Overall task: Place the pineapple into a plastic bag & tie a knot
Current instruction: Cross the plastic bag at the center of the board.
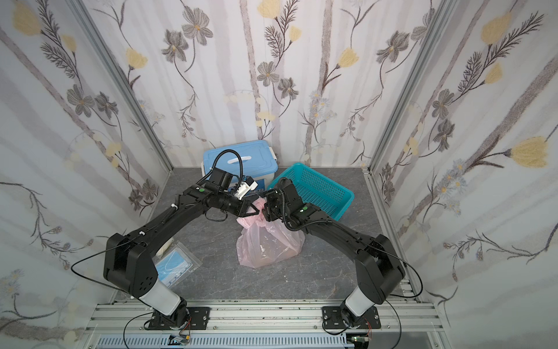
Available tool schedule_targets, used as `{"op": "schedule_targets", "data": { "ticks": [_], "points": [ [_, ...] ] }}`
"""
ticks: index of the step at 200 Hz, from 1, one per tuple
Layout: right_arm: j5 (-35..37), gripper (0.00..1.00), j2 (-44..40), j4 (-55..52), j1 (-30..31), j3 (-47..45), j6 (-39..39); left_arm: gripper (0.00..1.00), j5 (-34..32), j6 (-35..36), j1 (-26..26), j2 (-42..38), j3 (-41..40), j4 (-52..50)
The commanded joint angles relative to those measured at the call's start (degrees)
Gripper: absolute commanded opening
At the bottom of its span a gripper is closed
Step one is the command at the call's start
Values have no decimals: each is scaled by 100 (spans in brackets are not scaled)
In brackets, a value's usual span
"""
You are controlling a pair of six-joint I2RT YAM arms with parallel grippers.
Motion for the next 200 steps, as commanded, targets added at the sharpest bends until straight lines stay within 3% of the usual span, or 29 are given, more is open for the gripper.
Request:
{"op": "schedule_targets", "data": {
  "ticks": [1,43,93,111,127,154,180,200],
  "points": [
    [83,70,232,122,-18,213,234,0,102,76,0,-48,12,62],
    [169,59,605,474,0,499,210,0,125,-19,1,-134,-108,7],
    [179,12,565,437,24,737,-588,0,290,-549,-18,-602,-801,512],
    [54,0,561,451,74,731,-994,4,372,-729,-93,-699,-871,746],
    [-87,0,573,250,88,864,-1485,15,389,-676,-119,-853,-927,819],
    [-196,0,500,-292,88,1248,-2628,53,215,-519,-121,-1552,-1221,953],
    [-323,0,422,-743,92,1631,-4006,73,-18,-445,-125,-2670,-1558,1091],
    [-589,0,371,-926,88,1782,-5068,86,-661,-611,-142,-3582,-1687,1167]
  ]
}}
